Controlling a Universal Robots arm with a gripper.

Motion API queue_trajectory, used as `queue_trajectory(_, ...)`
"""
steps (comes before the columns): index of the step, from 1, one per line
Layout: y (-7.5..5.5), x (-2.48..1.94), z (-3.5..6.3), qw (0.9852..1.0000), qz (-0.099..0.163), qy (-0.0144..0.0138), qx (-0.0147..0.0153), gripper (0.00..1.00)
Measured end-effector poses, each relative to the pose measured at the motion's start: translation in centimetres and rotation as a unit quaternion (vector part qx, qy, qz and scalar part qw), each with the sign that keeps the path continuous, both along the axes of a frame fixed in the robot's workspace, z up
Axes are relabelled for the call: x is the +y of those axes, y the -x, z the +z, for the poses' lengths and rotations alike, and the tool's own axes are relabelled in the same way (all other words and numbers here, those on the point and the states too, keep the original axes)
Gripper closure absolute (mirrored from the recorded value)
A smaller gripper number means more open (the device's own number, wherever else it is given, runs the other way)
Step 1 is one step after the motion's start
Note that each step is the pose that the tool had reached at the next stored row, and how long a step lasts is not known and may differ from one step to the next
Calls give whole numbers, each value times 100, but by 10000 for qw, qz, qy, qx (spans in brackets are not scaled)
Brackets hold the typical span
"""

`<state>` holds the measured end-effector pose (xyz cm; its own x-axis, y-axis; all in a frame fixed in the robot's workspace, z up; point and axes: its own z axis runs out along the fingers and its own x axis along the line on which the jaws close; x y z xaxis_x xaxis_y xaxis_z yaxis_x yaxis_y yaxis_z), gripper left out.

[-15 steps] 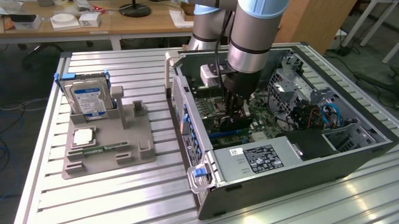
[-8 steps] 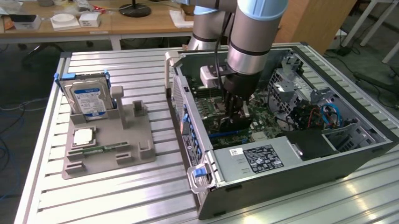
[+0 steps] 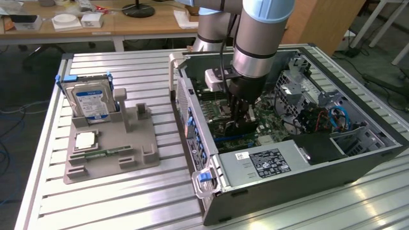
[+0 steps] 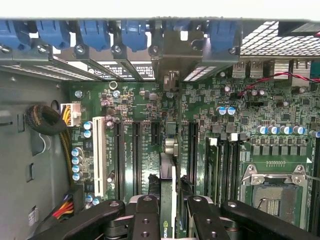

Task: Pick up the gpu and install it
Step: 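Insert the gpu into the slot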

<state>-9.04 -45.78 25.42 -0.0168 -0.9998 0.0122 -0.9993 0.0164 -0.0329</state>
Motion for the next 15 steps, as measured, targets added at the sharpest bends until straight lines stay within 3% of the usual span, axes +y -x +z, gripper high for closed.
queue_trajectory(15, 5, -1, -49, 10000, -1, 5, 4, 74)
